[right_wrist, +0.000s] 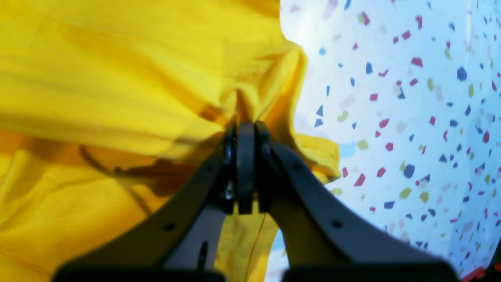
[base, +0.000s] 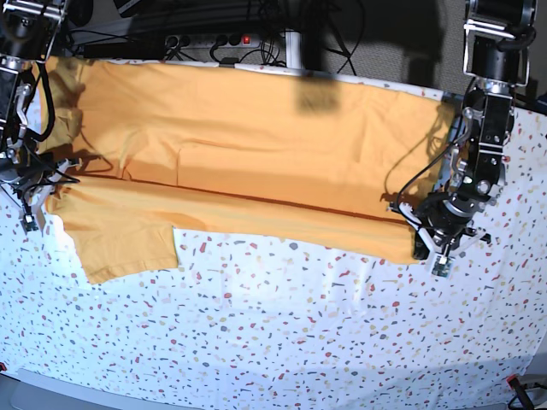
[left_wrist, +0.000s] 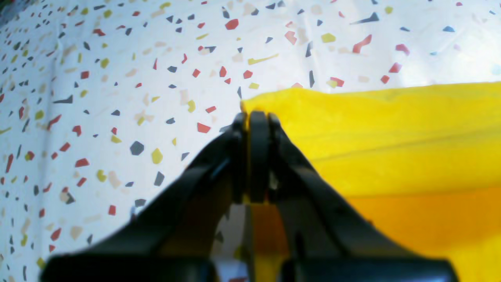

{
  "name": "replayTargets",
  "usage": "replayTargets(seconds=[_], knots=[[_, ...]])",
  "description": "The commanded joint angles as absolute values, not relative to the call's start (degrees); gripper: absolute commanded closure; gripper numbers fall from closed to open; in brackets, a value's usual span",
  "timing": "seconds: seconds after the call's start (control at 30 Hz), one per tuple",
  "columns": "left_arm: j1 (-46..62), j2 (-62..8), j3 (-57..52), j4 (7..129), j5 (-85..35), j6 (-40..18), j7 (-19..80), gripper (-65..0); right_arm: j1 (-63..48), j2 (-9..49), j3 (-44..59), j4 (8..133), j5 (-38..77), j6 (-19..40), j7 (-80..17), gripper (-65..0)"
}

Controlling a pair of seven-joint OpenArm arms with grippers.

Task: Fold the T-shirt properly
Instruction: 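Lift the hem with both grippers and fold it toward the collar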

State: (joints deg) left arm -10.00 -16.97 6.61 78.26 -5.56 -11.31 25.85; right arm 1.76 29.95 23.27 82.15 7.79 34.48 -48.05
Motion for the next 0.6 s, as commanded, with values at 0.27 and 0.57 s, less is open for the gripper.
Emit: replayTargets(seconds=[0.27, 0.57], knots=[[-11.27, -17.5, 6.33, 79.5, -5.32, -10.87, 26.13, 0.0, 2.68, 31.24, 23.77, 83.13, 8.43, 31.62, -50.37, 0.0], [-11.44, -17.5, 6.33, 79.5, -3.07, -10.81, 33.28, -31.1, 2.68, 31.24, 23.77, 83.13, 9.41, 31.62, -50.74, -28.7]])
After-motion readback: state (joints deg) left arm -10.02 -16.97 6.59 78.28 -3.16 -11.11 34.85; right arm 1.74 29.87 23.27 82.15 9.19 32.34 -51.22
